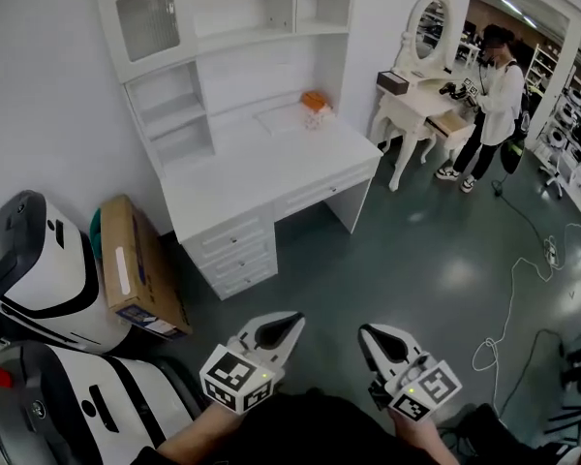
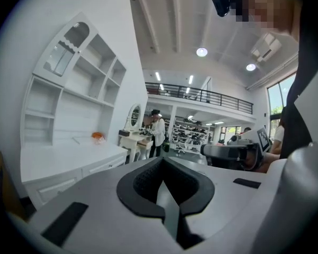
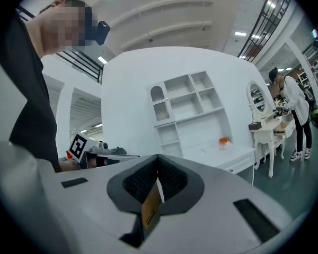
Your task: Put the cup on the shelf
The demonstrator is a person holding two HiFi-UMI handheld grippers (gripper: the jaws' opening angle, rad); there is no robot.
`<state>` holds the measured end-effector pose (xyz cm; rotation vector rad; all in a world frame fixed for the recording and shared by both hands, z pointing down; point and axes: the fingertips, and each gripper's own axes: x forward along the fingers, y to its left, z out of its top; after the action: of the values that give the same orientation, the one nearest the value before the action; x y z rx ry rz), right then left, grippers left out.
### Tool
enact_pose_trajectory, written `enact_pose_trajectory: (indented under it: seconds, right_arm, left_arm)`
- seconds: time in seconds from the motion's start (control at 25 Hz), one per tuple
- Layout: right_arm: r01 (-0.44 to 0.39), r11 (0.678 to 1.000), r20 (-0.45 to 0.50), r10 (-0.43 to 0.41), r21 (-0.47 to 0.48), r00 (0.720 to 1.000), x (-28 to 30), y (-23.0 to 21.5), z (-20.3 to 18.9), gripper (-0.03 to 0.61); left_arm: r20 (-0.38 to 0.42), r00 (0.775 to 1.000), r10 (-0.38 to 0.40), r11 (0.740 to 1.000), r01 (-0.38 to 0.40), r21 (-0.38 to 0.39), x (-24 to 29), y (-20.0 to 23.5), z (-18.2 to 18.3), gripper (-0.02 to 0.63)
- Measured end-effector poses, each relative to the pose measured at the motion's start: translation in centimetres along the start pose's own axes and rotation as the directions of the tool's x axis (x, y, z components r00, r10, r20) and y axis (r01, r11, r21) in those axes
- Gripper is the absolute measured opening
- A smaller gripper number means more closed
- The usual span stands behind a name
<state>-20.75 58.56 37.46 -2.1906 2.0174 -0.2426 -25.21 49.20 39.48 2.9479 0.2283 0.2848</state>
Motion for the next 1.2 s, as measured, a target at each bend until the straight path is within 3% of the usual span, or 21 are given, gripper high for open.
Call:
enact_pose_trajectory:
  seconds: [0.24,0.48,0.92,1.2]
  right_arm:
    - [-0.017,1.0,-0.002,0.018,0.023,1.0,-1.6,-1.5,0.0,0.017]
    - [-0.015,0.999,-0.028,0.016,0.049,0.999,1.0,-4.8,-0.4,0.017]
    - [0.056,0.997,-0.018,-0.055,0.05,0.998,12.2,-15.0,2.6,0.017]
    - [0.014,0.997,-0.011,-0.013,0.077,1.0,21.0,-18.3,4.4,0.017]
  left_arm:
    - [-0.021,1.0,-0.018,1.0,0.017,-0.019,2.7,-1.5,-0.8,0.003]
    - [-0.029,0.999,-0.024,0.999,0.023,-0.036,5.6,1.6,-0.7,0.003]
    - [0.01,0.999,-0.051,0.999,0.051,0.004,14.0,13.6,4.5,0.003]
    - [0.02,1.0,-0.019,1.0,0.019,-0.007,15.8,21.6,6.7,0.003]
